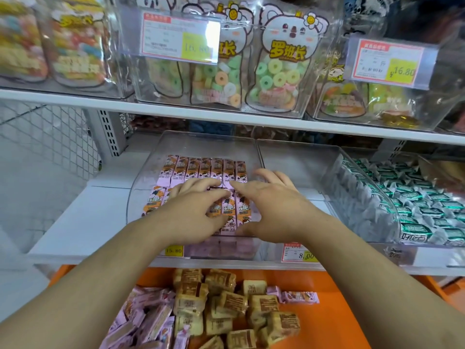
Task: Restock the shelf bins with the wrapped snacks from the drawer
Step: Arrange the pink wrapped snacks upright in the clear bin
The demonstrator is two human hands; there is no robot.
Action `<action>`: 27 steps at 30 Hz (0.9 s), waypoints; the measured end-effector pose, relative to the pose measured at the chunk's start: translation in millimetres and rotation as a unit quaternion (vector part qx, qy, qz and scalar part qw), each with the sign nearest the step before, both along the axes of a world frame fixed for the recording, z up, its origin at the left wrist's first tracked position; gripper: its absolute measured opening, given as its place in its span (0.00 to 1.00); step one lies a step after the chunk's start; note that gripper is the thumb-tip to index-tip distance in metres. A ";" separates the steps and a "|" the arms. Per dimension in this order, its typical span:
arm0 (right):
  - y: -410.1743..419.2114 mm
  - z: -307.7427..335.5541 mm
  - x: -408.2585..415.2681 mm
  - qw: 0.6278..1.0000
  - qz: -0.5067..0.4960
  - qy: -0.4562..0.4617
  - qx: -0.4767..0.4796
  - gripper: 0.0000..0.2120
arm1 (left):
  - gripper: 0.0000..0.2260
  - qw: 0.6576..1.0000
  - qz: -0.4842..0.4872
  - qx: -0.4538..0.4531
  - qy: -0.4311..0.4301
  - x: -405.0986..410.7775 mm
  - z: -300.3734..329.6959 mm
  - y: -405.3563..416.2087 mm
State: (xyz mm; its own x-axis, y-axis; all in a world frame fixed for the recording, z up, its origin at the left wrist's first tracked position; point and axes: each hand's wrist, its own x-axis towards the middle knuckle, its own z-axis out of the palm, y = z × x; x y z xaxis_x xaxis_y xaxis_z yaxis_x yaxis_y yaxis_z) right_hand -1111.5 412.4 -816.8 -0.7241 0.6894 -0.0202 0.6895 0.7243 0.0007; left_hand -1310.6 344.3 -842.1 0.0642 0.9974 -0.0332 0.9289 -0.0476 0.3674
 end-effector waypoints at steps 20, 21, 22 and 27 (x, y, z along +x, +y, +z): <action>-15.5 8.2 22.0 0.988 -0.027 0.120 -0.097 0.52 | 0.19 0.996 -0.072 -0.034 0.037 10.3 6.3 -14.8; -19.6 8.2 26.6 0.986 -0.026 0.131 -0.097 0.51 | 0.19 0.996 -0.073 -0.038 0.042 10.7 7.4 -18.4; -25.1 8.8 32.2 0.985 -0.024 0.144 -0.096 0.51 | 0.19 0.996 -0.071 -0.038 0.043 11.5 9.3 -22.4; -64.1 12.8 68.6 0.971 -0.029 0.213 -0.101 0.44 | 0.19 0.998 -0.064 -0.004 -0.003 14.9 20.3 -55.9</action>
